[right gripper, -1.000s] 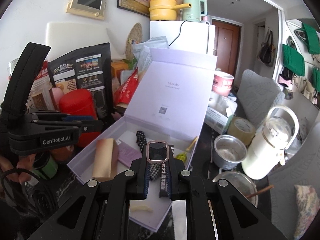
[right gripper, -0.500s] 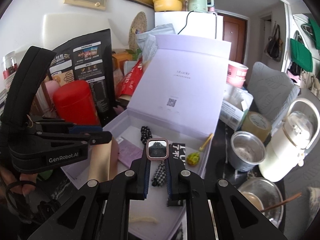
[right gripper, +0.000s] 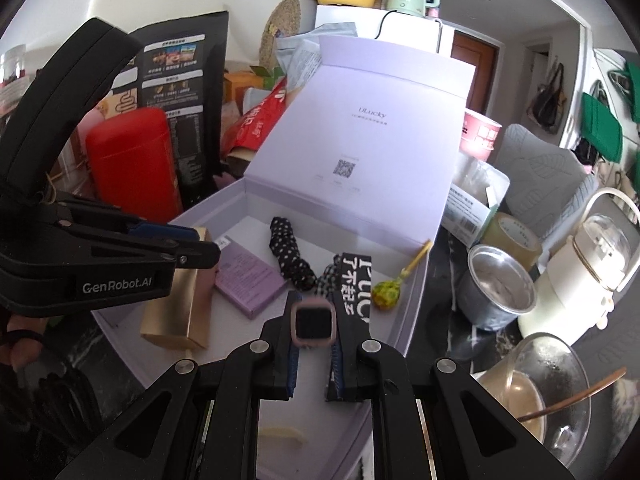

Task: Organize rigid objects
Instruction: 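Lower the claw clip and pink tube into the white box and open both grippers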

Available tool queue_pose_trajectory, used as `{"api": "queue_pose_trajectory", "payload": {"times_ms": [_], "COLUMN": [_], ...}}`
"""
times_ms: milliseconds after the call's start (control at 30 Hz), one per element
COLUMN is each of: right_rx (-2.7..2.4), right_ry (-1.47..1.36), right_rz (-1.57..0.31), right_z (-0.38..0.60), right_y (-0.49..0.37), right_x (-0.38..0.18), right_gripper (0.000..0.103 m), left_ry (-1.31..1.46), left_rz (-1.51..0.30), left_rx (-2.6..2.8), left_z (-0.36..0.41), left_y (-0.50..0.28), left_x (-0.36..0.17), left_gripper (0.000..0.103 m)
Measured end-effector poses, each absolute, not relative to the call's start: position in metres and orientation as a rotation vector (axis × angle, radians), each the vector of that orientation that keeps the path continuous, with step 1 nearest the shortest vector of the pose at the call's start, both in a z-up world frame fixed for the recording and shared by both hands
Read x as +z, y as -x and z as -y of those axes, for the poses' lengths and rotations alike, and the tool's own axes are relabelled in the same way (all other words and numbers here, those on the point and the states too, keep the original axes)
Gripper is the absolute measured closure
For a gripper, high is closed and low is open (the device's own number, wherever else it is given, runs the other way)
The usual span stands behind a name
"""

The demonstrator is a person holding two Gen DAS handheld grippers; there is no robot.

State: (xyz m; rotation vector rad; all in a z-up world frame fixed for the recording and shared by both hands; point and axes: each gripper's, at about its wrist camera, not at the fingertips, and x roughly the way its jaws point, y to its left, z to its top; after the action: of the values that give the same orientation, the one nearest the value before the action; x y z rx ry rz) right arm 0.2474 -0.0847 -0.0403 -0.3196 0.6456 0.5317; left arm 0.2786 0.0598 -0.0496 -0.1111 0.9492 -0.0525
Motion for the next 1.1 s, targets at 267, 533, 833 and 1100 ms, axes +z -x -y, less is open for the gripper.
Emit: {"api": "queue_pose_trajectory", "payload": {"times_ms": [267,533,833,1100], "right_rx": [0.528,0.516,0.5,0.475], "right_ry": [0.316,0.324,0.298,0.288], "right_rz": [-0.744,-0.785,-0.775,-0.74], "right_z": [0.089,0.087,0.092,0.099], "right_y": [-0.247,-0.249,-0.245,-0.235], "right_x": [-0.059,-0.066,-0.054,-0.033], "right_gripper": [0.09,0.089,0.067,0.06], "left_ry": [0.094,0.084,0.047,0.038], "left_rz": [-0.965,-0.971,-0.93,-0.899], "left_rx": [-0.055,-0.048,-0.017,0.024], "left_z": [-0.053,-0.048,-0.047,-0.048], "left_y": [-0.272,-0.268,-0.257,-0.246], "left_x": [-0.053,-0.054,-0.04,-0.02], "left_gripper": [0.083,0.083,0.083,0.083]}}
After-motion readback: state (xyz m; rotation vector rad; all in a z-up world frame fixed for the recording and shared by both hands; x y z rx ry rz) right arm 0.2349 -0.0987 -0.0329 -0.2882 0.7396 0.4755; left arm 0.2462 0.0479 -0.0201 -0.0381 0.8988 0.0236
